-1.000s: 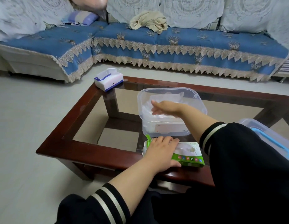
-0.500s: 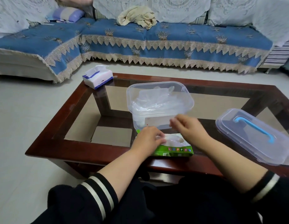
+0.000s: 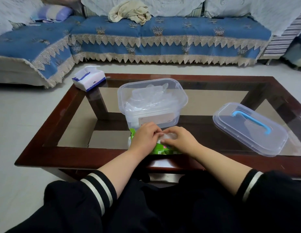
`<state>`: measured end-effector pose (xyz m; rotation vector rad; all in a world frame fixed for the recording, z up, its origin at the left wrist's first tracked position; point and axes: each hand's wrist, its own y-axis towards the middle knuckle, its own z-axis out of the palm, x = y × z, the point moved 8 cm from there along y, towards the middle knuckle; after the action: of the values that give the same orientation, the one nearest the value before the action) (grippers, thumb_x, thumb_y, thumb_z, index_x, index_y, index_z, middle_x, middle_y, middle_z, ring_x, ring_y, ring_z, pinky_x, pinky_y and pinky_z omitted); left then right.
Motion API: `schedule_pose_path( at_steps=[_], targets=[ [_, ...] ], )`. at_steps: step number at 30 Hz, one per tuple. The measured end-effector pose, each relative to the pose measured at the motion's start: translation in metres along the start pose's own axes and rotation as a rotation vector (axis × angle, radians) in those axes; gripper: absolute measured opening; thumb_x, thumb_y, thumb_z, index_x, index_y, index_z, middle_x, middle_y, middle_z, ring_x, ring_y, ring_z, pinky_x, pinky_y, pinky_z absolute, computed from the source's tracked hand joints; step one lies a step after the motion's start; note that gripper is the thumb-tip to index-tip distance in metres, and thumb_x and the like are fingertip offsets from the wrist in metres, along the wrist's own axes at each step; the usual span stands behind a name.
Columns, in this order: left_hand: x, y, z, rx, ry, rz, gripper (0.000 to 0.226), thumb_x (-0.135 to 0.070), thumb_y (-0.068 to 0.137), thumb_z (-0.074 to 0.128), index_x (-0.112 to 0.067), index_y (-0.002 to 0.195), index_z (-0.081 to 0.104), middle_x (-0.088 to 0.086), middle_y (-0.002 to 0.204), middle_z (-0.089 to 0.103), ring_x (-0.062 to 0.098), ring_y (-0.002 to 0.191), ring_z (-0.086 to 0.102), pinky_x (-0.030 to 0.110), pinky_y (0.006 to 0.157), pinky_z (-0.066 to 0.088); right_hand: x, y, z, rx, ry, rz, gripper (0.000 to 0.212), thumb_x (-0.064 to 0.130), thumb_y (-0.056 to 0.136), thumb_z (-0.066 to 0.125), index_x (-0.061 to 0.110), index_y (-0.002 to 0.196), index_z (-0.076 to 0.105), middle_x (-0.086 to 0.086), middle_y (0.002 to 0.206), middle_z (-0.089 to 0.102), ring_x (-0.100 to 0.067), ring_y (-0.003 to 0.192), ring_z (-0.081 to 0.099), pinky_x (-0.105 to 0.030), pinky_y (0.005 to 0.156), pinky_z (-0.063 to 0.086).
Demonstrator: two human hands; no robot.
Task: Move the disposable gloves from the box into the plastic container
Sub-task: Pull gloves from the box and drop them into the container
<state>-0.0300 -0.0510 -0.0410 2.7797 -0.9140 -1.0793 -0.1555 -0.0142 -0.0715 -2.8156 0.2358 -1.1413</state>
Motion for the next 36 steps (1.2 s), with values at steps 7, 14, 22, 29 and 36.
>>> schedule_pose_path(
  at_steps=[7, 14, 22, 29, 36],
  targets=[
    [-0.007, -0.004, -0.01, -0.139, -0.082, 0.093, 0.01, -0.006, 0.082, 0.068, -0.01, 0.074, 0.065, -0.003, 0.077, 0.056, 0.011, 0.075, 0.048, 0.013, 0.067, 0.031, 0.004, 0.001, -0.003, -0.025, -0.034, -0.016, 0.019, 0.035, 0.072, 0.074, 0.033, 0.088, 0.065, 0.007, 0.094, 0.065, -0.014, 0.095, 0.059, -0.032, 0.078, 0.047],
    [-0.013, -0.008, -0.013, -0.202, -0.201, 0.105, 0.008, -0.01, 0.081, 0.063, -0.013, 0.073, 0.064, -0.009, 0.076, 0.054, 0.004, 0.076, 0.048, 0.018, 0.07, 0.038, 0.017, 0.0, 0.0, -0.011, -0.407, -0.059, 0.03, 0.042, 0.083, 0.06, 0.025, 0.107, 0.061, 0.001, 0.111, 0.061, -0.023, 0.106, 0.054, -0.041, 0.094, 0.037],
    [-0.019, -0.02, -0.05, -0.43, -0.487, -0.077, 0.022, -0.003, 0.089, 0.062, -0.02, 0.075, 0.06, -0.01, 0.079, 0.058, -0.003, 0.074, 0.053, 0.01, 0.069, 0.04, 0.019, 0.005, 0.007, 0.063, -0.439, -0.063, 0.041, 0.052, 0.082, 0.06, 0.025, 0.113, 0.058, 0.001, 0.109, 0.059, -0.024, 0.1, 0.054, -0.035, 0.074, 0.041],
    [-0.049, 0.011, -0.145, -0.612, -0.764, -0.203, 0.005, -0.028, 0.089, 0.066, -0.027, 0.084, 0.067, -0.012, 0.079, 0.067, 0.0, 0.077, 0.06, 0.022, 0.076, 0.052, 0.018, 0.0, 0.005, 0.022, -0.366, -0.098, 0.041, 0.05, 0.082, 0.065, 0.026, 0.115, 0.061, 0.005, 0.12, 0.058, -0.02, 0.11, 0.051, -0.035, 0.089, 0.041],
    [-0.098, 0.06, -0.209, -0.835, -0.313, 0.276, 0.012, -0.036, 0.087, 0.067, -0.024, 0.088, 0.068, -0.006, 0.083, 0.064, 0.013, 0.08, 0.056, 0.026, 0.073, 0.047, 0.022, -0.001, 0.003, 0.015, -0.406, -0.137, 0.043, 0.052, 0.085, 0.06, 0.027, 0.121, 0.058, 0.004, 0.126, 0.055, -0.02, 0.114, 0.05, -0.034, 0.09, 0.039]
  ],
)
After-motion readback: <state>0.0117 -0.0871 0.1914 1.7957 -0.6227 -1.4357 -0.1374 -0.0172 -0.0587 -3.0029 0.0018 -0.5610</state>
